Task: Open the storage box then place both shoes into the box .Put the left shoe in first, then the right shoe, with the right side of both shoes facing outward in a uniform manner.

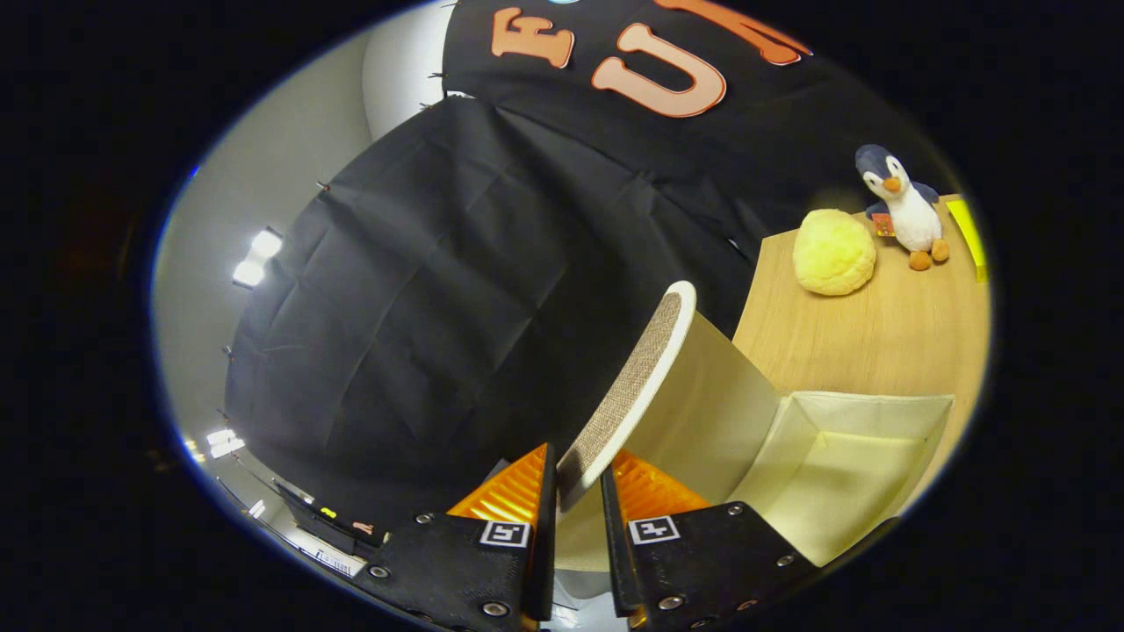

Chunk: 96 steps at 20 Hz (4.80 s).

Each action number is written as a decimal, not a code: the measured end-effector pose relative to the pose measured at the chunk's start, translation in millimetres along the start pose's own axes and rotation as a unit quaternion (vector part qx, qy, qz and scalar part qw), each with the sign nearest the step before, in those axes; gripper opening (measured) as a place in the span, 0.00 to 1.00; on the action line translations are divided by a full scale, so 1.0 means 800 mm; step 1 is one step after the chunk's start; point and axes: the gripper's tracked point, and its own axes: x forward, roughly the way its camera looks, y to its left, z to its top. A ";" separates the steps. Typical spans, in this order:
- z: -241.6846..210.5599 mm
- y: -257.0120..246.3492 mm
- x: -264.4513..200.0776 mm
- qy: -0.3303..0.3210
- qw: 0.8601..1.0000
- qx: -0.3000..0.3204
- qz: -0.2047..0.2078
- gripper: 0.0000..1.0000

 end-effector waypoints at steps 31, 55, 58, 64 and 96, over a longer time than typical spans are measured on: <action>-0.133 -0.444 -0.375 0.019 0.864 -0.097 -0.494 0.88; -0.117 -0.507 -0.363 -0.060 0.854 0.046 -0.514 0.01; -0.097 -0.467 -0.359 -0.089 0.865 0.052 -0.490 0.01; -0.039 -0.369 -0.351 -0.121 0.876 0.021 -0.467 0.01; -0.135 -0.251 -0.044 0.032 0.907 0.147 -0.392 0.05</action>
